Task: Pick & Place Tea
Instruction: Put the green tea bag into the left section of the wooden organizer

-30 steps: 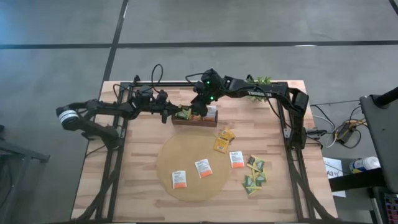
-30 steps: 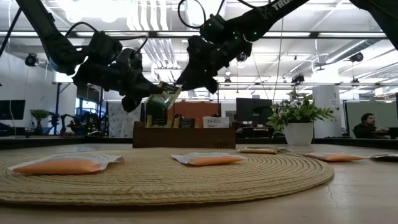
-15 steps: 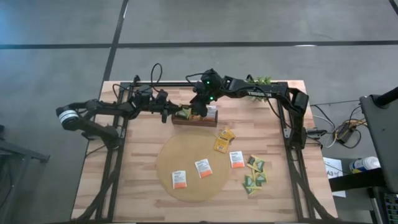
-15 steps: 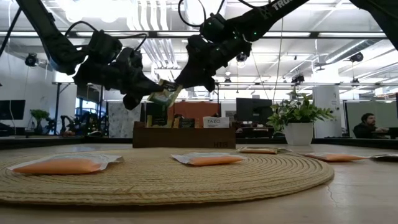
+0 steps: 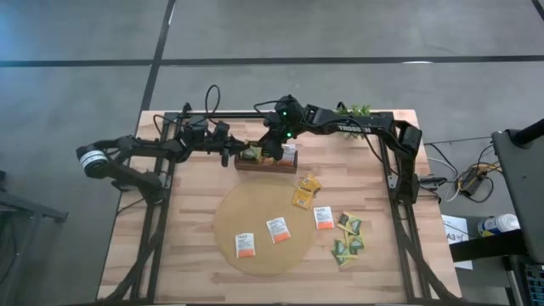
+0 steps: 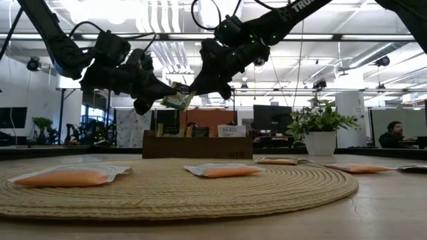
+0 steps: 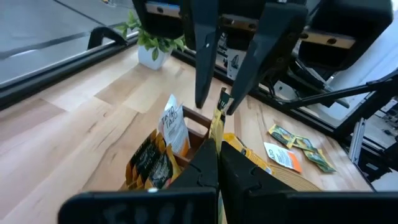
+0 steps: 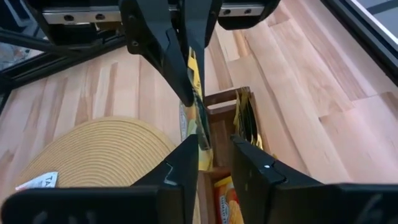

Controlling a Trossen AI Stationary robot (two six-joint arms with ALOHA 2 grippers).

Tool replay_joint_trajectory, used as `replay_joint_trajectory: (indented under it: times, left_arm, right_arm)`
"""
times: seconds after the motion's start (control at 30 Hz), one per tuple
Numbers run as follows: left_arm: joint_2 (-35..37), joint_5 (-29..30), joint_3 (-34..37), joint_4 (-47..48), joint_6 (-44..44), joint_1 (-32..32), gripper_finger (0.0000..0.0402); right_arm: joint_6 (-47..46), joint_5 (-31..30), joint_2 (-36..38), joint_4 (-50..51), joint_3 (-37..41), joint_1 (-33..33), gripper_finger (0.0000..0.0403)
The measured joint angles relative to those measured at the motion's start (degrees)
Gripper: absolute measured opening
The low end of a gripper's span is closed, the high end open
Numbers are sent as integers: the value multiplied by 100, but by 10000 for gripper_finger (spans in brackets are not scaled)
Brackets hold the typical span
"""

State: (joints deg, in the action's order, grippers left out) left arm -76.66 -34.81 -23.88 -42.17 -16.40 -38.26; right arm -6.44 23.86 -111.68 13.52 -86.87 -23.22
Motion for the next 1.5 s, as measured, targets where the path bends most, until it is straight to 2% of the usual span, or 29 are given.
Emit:
replay_joint_trajectory:
  times: [0.47, 0.63, 0.73, 0.93, 1.07, 1.27, 1.37, 1.5]
  left_arm:
    - [2, 122, -46, -37, -7, 0, 0]
    - [2, 130, -50, -26, -93, 0, 2]
    - [4, 263, -52, 98, -315, 0, 16]
    - [55, 814, -33, 386, -726, -2, 76]
    - [554, 766, -28, 1249, -694, -2, 103]
    - [1923, 925, -22, 3536, -116, -2, 109]
    - [2570, 1291, -22, 4286, 60, 0, 109]
    - [3200, 1979, -22, 4785, 129, -2, 110]
  right_arm:
    - [-85, 43, 0, -51, 0, -4, 12]
    - [-85, 47, 0, -57, 0, -4, 8]
    - [-85, 57, 0, -63, 0, -4, 8]
    - [-93, 18, -4, -153, 0, 14, 8]
    - [-55, -261, -4, -208, 0, 76, 8]
    - [195, -361, -4, -214, 0, 94, 8]
    - [248, -457, -4, -229, 0, 94, 8]
    - [224, -461, -4, -393, 0, 149, 8]
